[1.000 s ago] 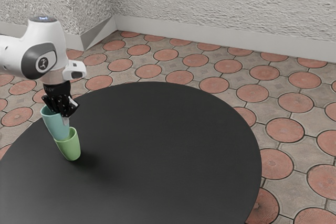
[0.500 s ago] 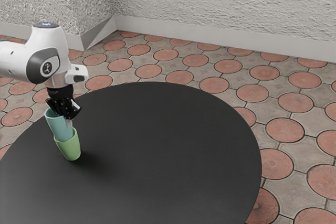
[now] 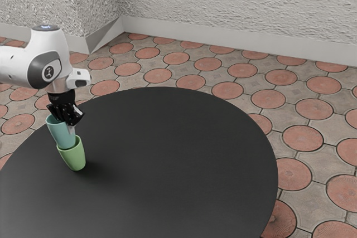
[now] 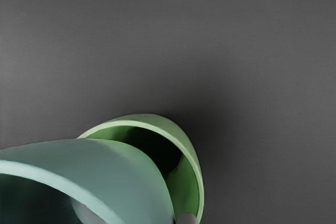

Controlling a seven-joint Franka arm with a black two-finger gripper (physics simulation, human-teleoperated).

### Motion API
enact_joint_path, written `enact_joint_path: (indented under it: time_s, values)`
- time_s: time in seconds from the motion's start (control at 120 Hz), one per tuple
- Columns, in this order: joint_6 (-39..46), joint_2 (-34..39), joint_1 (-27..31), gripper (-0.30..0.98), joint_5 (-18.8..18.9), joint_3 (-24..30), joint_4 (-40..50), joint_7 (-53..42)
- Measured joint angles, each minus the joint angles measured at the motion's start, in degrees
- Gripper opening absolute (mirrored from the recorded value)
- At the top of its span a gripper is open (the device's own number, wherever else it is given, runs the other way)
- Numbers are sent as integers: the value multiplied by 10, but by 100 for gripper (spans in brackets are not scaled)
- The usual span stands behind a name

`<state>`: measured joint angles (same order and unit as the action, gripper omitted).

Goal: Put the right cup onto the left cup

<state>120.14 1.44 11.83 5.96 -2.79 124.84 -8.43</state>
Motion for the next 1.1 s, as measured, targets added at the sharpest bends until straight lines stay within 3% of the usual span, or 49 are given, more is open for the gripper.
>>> enact_joint_path:
  time_s: [0.192,0.425,0.667,0.792,1.1]
  values:
    - [12,-12,-2,-9,-5,-4,2,-4]
    - [12,6,4,39,-10,3,7,-1]
    - [0,43,-16,59,-11,22,-2,2]
    - [-17,41,-42,63,-10,41,-61,1]
    - [-154,-31,-101,67,-8,48,-276,-10]
